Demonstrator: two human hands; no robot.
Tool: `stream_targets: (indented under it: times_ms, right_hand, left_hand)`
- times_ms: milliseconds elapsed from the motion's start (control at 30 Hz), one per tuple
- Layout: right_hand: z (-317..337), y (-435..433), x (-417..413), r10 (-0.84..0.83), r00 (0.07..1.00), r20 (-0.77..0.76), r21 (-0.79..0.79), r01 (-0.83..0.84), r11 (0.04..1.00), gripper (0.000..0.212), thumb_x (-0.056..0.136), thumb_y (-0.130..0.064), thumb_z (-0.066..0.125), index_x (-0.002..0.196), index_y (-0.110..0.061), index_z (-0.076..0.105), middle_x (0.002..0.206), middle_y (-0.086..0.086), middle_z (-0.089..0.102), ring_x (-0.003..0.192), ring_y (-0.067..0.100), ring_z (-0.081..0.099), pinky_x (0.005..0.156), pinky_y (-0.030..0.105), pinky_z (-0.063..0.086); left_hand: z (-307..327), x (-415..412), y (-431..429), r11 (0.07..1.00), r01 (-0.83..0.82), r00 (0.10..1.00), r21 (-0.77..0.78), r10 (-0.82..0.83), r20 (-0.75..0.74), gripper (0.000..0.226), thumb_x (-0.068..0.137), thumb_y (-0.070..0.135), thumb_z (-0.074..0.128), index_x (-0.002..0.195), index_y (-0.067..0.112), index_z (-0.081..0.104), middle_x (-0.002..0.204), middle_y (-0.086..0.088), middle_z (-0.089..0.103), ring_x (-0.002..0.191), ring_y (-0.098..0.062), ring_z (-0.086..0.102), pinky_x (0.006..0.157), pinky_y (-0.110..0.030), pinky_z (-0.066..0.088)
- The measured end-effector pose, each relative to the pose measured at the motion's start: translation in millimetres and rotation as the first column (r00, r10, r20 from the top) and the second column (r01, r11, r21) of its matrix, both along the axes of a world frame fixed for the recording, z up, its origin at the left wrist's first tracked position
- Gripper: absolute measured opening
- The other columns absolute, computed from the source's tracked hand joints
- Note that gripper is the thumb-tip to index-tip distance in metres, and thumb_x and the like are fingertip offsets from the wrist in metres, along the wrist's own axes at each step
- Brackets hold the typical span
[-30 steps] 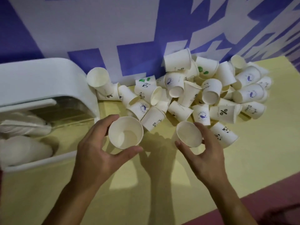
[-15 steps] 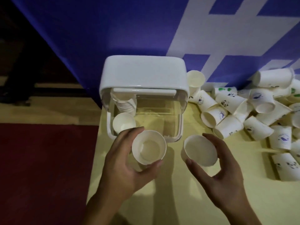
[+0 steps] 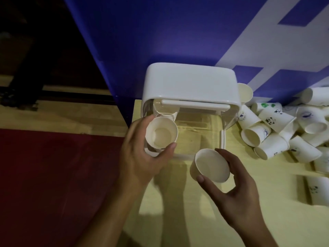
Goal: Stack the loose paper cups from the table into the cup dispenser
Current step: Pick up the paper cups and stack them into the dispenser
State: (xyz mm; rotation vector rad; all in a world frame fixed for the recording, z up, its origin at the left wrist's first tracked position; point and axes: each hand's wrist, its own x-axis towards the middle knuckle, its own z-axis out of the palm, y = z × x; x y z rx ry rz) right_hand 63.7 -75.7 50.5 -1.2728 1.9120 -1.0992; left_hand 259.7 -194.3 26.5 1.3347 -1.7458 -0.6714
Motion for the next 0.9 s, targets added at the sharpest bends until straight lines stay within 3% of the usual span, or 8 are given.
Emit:
stream_targets:
  times_ms: [100, 333, 433, 533, 667, 733, 833, 900]
  right_hand:
    - [-2, -1, 0, -0.010, 1.000, 0.004, 0.017, 0.010, 1.000, 0.061, 0.065, -0.065, 0.078, 0.120, -0.046, 0.060, 0.120, -0.032, 0.065, 0.113, -0.009, 0.060, 0.086, 0.002, 0.041]
    - [-5, -2, -3, -0.011, 1.000, 0.008, 0.020, 0.011, 1.000, 0.058, 0.069, -0.063, 0.076, 0.121, -0.044, 0.060, 0.120, -0.029, 0.067, 0.113, -0.005, 0.062, 0.086, 0.003, 0.042]
    - [-6, -4, -3, -0.014, 1.000, -0.002, 0.027, 0.014, 1.000, 0.059, 0.070, -0.063, 0.079, 0.122, -0.042, 0.061, 0.122, -0.027, 0.067, 0.114, -0.004, 0.062, 0.085, 0.003, 0.042]
    - [-8, -7, -3, -0.018, 1.000, 0.000, 0.025, 0.018, 1.000, 0.058, 0.069, -0.056, 0.084, 0.120, -0.047, 0.059, 0.121, -0.033, 0.065, 0.114, -0.008, 0.060, 0.085, 0.003, 0.042]
    - [-8, -17, 1, -0.040, 0.999, 0.008, 0.020, 0.040, 0.999, 0.059, 0.065, -0.065, 0.080, 0.118, -0.055, 0.056, 0.122, -0.037, 0.062, 0.114, -0.008, 0.059, 0.084, 0.004, 0.043]
    - [-7, -26, 5, -0.032, 0.999, -0.005, -0.006, 0.032, 0.999, 0.061, 0.066, -0.065, 0.080, 0.122, -0.051, 0.058, 0.123, -0.035, 0.062, 0.114, -0.006, 0.060, 0.085, 0.006, 0.045]
    - [-1, -44, 14, -0.007, 1.000, -0.014, -0.071, 0.006, 0.997, 0.065, 0.074, -0.054, 0.089, 0.130, -0.034, 0.061, 0.126, -0.028, 0.064, 0.116, 0.000, 0.063, 0.089, 0.014, 0.049]
    - [2, -57, 21, 0.016, 1.000, -0.002, -0.112, -0.016, 0.994, 0.063, 0.077, -0.044, 0.089, 0.131, -0.028, 0.061, 0.126, -0.022, 0.066, 0.118, 0.006, 0.064, 0.092, 0.020, 0.052]
  left_hand:
    - [-18, -1, -7, 1.000, 0.004, 0.998, 0.021, -0.005, 0.057, 0.076, 0.077, 0.056, 0.075, 0.135, 0.009, 0.063, 0.130, -0.004, 0.065, 0.119, -0.016, 0.062, 0.098, -0.012, 0.043]
    - [-44, -5, -12, 0.989, 0.010, 0.992, 0.147, -0.029, 0.126, 0.079, 0.073, 0.066, 0.071, 0.137, 0.020, 0.062, 0.134, 0.003, 0.063, 0.123, -0.016, 0.059, 0.096, -0.027, 0.047]
    - [-49, -7, -15, 0.982, 0.008, 0.979, 0.189, -0.046, 0.197, 0.083, 0.071, 0.072, 0.069, 0.137, 0.023, 0.060, 0.137, 0.005, 0.061, 0.127, -0.015, 0.053, 0.098, -0.027, 0.042]
    - [-49, -7, -17, 0.971, 0.006, 0.977, 0.238, -0.057, 0.206, 0.085, 0.067, 0.069, 0.076, 0.137, 0.023, 0.060, 0.136, 0.004, 0.062, 0.126, -0.018, 0.054, 0.100, -0.032, 0.045]
    - [-51, -4, -19, 0.955, 0.030, 0.973, 0.295, -0.096, 0.212, 0.091, 0.065, 0.077, 0.070, 0.140, 0.029, 0.054, 0.136, 0.006, 0.062, 0.125, -0.019, 0.056, 0.100, -0.041, 0.050]
    - [-49, -1, -16, 0.943, 0.047, 0.981, 0.331, -0.106, 0.164, 0.092, 0.068, 0.079, 0.066, 0.146, 0.033, 0.048, 0.141, 0.008, 0.059, 0.128, -0.014, 0.054, 0.100, -0.030, 0.047]
    - [-32, 5, -9, 0.955, 0.000, 0.998, 0.297, -0.018, 0.057, 0.077, 0.085, 0.070, 0.054, 0.149, 0.026, 0.051, 0.147, 0.006, 0.057, 0.130, -0.002, 0.049, 0.096, -0.001, 0.032]
    - [-15, 7, -4, 0.972, -0.017, 0.999, 0.234, 0.024, -0.029, 0.062, 0.095, 0.061, 0.049, 0.142, 0.023, 0.059, 0.140, 0.009, 0.062, 0.125, 0.004, 0.053, 0.095, 0.000, 0.034]
